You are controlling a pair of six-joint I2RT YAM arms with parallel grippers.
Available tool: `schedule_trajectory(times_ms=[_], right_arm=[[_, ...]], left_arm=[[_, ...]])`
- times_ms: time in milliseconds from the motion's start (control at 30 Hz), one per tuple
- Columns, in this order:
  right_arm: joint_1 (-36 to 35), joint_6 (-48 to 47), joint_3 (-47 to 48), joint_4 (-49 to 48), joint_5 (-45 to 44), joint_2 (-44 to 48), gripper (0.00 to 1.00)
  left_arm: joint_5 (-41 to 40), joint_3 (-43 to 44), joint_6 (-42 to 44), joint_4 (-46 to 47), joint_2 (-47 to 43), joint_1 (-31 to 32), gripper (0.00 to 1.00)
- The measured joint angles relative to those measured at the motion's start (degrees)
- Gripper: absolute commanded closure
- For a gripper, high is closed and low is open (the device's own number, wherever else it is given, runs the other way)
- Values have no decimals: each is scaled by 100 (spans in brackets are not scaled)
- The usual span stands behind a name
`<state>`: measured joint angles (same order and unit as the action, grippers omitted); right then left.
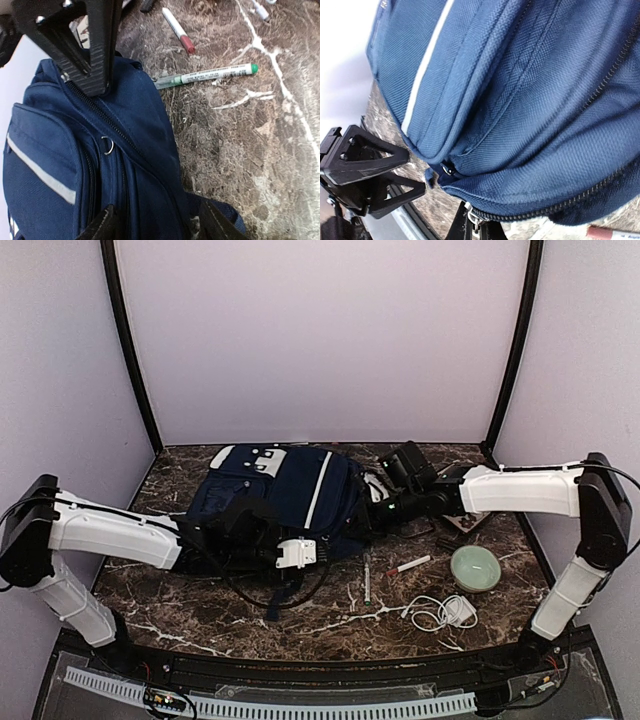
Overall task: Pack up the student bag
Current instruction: Hold the largest pocket of the student bag, then zip the student bag into the largest pocket of the bag.
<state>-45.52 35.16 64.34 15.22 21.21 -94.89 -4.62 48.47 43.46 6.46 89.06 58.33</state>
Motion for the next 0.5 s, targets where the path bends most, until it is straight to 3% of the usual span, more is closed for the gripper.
schedule_trajectory(times_ms=[167,367,433,500], right_arm=[[-24,221,20,-35,94,258,100],[-170,374,203,-92,205,260,100],[-240,420,293,-111,249,254,100],[-289,461,343,-157,293,254,100]], left_arm=[[271,-645,-505,315,-918,-9,44],[50,-619,-734,413,-656,-4,50],[-90,-492,-772,422,-424,-4,54],[-223,-382,-776,463,-260,-4,69]])
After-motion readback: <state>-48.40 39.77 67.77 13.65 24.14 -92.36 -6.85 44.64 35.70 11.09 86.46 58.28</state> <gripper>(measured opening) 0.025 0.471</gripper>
